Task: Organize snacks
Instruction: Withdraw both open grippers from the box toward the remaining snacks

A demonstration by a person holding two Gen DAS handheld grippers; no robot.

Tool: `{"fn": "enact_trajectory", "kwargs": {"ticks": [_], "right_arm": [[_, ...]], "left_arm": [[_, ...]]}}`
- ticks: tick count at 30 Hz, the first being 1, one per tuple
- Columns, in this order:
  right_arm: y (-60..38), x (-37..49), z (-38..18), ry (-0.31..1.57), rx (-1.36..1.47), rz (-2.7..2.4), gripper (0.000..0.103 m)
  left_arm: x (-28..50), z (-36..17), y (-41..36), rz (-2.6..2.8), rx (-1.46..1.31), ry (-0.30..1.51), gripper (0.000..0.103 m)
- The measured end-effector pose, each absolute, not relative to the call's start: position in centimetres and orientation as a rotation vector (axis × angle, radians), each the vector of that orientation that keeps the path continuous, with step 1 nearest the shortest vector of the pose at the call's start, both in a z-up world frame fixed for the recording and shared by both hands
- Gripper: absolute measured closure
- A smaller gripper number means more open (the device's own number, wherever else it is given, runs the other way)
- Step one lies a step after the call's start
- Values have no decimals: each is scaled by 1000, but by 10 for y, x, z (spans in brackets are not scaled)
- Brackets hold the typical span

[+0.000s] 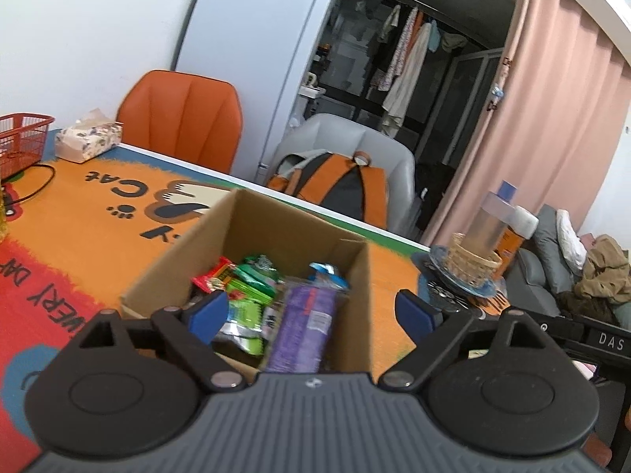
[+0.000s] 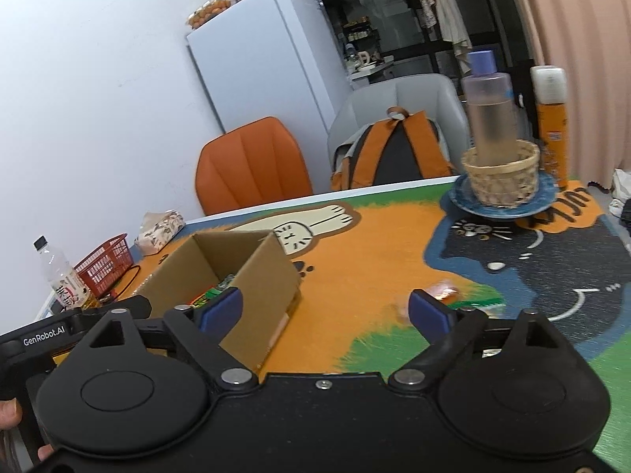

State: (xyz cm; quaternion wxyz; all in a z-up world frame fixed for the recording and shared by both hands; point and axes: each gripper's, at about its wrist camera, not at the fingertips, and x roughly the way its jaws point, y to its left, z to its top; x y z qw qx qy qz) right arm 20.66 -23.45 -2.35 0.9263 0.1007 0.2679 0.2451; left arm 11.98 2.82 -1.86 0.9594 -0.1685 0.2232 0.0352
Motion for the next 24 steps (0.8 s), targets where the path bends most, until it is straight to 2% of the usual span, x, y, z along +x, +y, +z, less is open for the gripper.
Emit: {"fn": "enact_trajectory", "kwargs": {"ticks": [3, 7, 24], "right_arm": [[-247, 203, -23, 551, 205, 475, 4], [-264, 203, -23, 557, 217, 448, 3], [-307, 212, -49, 601, 226, 361, 5]], "left_arm": [[120, -17, 16, 44, -333, 457, 12], [126, -16, 0, -8, -316, 480, 12], [156, -21, -67, -149, -194, 541, 13]]}}
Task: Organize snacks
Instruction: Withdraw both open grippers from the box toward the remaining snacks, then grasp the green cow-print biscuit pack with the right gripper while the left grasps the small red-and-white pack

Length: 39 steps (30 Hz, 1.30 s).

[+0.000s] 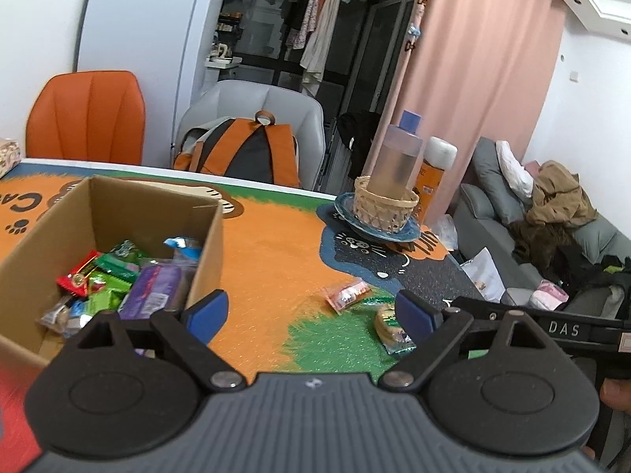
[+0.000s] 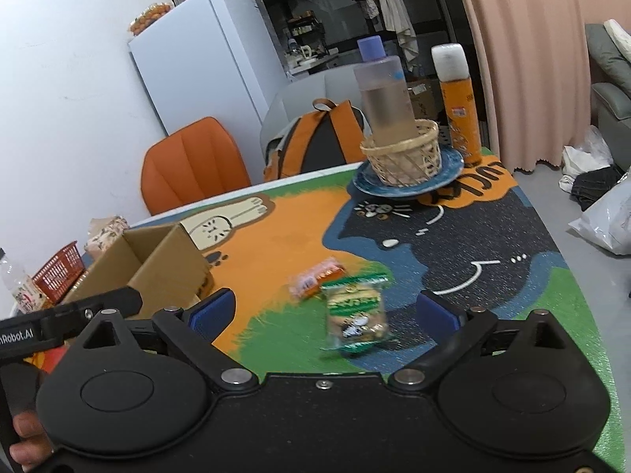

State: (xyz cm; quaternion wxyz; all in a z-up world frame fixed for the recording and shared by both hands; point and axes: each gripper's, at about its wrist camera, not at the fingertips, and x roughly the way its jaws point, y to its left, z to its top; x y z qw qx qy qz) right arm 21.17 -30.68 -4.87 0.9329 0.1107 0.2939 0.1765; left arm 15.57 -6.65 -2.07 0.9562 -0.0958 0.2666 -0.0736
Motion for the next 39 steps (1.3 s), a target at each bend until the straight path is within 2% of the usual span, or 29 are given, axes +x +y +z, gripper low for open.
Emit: {"fn": "enact_trajectory", "kwargs": {"ticks": [6, 12, 21, 24, 26, 28, 39], "right_arm": [[-311, 220, -65, 633, 230, 341, 15], [-307, 231, -80, 659, 224, 345, 16], [-289, 251, -98, 691, 152, 336, 20], [-286, 260, -104, 706, 138, 334, 31], [-285, 265, -109, 719, 124, 334, 47], [-282, 267, -110, 706, 82, 321, 56], [-311, 292, -107, 664, 146, 289, 58]], "left_arm": [[167, -29, -78, -173, -168, 550, 18], [177, -39, -84, -174, -161, 560, 28], [196, -51, -90, -173, -144, 599, 35], [204, -53, -93, -177, -134, 611, 35], [210, -55, -95, -173, -123, 620, 35], [215, -55, -99, -174, -105, 622, 35], [244, -61, -123, -196, -13, 623, 35]]}}
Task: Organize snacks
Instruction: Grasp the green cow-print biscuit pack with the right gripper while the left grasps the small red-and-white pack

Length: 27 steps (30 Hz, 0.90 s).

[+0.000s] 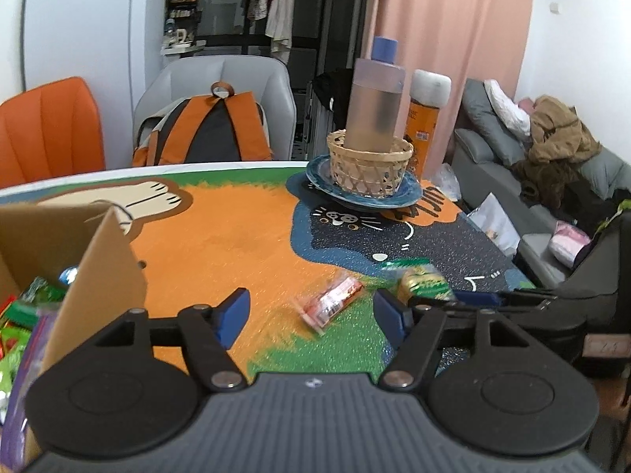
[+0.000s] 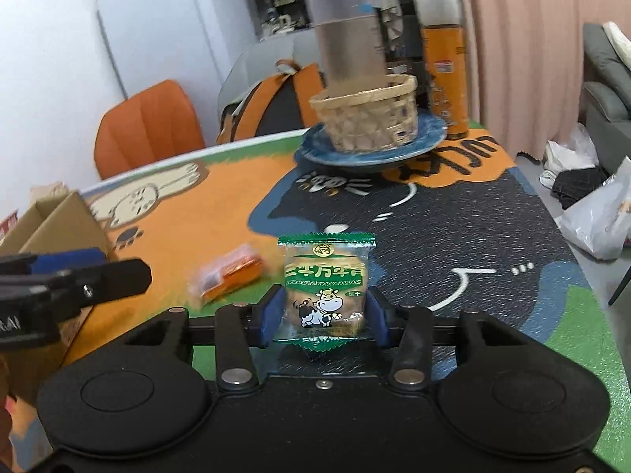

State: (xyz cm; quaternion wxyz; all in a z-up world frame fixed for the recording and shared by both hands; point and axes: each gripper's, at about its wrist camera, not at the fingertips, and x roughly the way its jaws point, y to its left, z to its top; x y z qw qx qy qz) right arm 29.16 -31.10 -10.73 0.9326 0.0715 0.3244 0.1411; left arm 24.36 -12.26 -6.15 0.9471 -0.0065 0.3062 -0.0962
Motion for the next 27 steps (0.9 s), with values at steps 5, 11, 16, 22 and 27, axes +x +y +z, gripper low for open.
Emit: {"fn": "enact_trajectory", "kwargs": {"ticks": [5, 11, 16, 22, 27], "right_arm": [[-324, 294, -108, 644, 184, 277, 58], [-336, 295, -111, 643, 237, 267, 58], [-337, 295, -112, 647, 240, 260, 58], [-338, 294, -111, 641, 246, 249, 57], [-340, 294, -113, 653, 276, 270, 57]], "left_arm": [[259, -70, -136, -210, 24, 644, 35], [277, -83, -150, -239, 49, 665, 35], [290, -88, -155, -241, 40, 670, 41], [300, -101, -158, -230, 57, 698, 55], [296, -109, -155, -213, 42, 706, 83]]}}
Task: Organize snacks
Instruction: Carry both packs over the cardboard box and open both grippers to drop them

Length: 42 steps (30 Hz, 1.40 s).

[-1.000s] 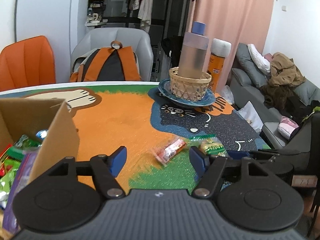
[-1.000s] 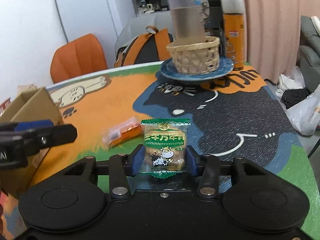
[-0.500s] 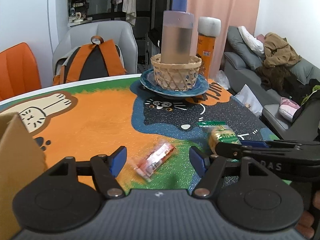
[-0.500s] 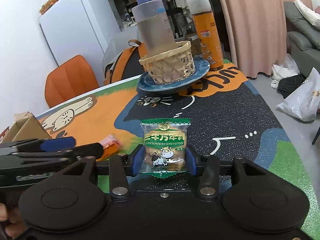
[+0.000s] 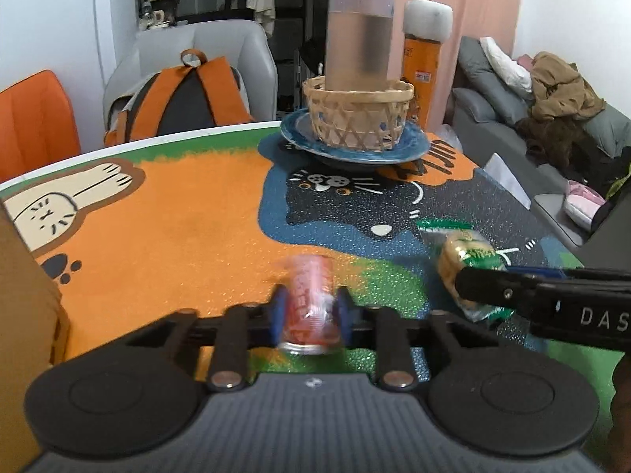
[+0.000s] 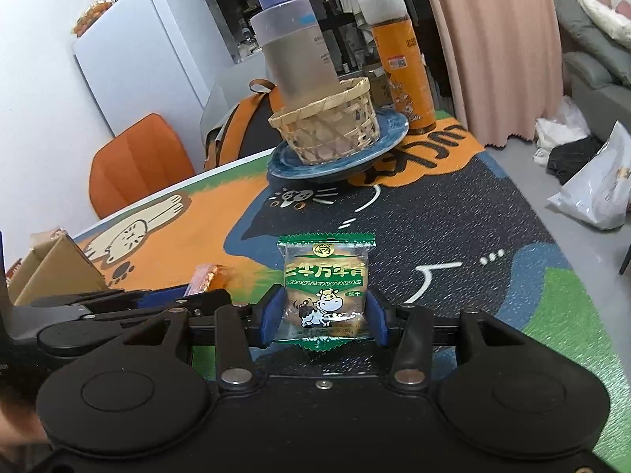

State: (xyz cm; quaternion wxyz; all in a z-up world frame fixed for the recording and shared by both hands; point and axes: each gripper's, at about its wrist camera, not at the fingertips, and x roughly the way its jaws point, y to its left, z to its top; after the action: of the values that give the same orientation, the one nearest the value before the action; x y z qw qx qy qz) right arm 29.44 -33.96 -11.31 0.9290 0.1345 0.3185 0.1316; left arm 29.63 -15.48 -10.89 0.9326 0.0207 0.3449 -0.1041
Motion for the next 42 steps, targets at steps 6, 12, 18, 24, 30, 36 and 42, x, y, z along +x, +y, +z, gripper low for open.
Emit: {"fn": "enact_trajectory", "kwargs": {"ticks": [6, 12, 18, 24, 30, 36, 42], "right_arm": [[-333, 287, -105, 634, 269, 267, 57], [-326, 271, -93, 612, 268, 289, 57], [-316, 257, -83, 595, 267, 315, 58], [-307, 242, -70, 567, 253, 330, 58], [-297, 229, -55, 545, 242, 339, 58], [-282, 216, -39, 520, 221, 355, 57], [-260, 213, -29, 504, 192, 388, 57]], "left_arm": [[277, -89, -154, -225, -20, 661, 85], [253, -76, -143, -200, -77, 634, 85], [229, -66, -120, -155, -137, 614, 85], [208, -49, -108, -138, -164, 560, 85], [188, -35, -93, -122, -189, 525, 85], [168, -17, -78, -109, -208, 475, 85], [154, -1, -55, -84, -233, 441, 85]]}}
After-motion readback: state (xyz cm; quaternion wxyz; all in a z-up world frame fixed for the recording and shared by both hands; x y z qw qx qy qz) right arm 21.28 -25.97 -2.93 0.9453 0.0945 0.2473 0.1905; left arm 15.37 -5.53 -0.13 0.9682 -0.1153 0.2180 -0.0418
